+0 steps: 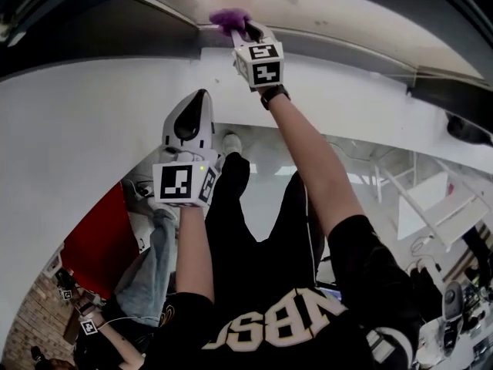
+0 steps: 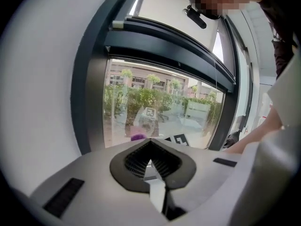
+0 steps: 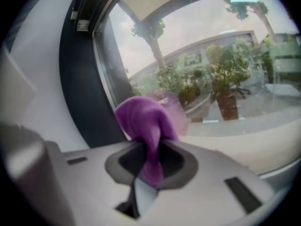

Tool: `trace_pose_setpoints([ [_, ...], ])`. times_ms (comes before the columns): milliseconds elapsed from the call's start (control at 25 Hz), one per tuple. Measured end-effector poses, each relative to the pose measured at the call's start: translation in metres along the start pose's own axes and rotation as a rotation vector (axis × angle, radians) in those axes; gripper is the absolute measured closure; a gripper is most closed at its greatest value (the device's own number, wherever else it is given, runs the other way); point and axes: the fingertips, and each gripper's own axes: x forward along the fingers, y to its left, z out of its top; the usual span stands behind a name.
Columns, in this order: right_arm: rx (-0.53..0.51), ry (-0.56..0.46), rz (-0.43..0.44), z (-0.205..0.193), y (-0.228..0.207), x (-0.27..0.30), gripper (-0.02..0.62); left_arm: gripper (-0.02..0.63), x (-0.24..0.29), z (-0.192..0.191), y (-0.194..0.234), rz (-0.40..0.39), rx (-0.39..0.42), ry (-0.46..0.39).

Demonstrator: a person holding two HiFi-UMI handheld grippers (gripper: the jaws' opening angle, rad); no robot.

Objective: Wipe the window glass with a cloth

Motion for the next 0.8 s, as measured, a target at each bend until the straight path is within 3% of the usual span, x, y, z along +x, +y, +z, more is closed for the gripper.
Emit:
trace_pose_setpoints([
  [160, -0.004, 0.011, -0.124, -0.016, -0.099, -0.078, 0.522, 0.588, 0.024, -0.007, -0.056, -0.013, -0.046, -0.044],
  [360, -0.019, 0.004, -0.309, -0.020, -0.249, -0.188, 0.523, 0.588, 0.073, -0.020, -0.164, -0.112, -0.088, -0.050],
  [600, 0.128, -0.036, -0.560, -0.034, -0.401, -0.307, 0.523, 0.588, 0.111, -0.033, -0.277, -0.216, -0.098, -0.041],
  [800, 0.311, -0.071, -0.753, -0.049, -0.496, -0.380, 0.523, 0.588, 0.119, -0.033, -0.319, -0.235, -0.111, -0.036],
])
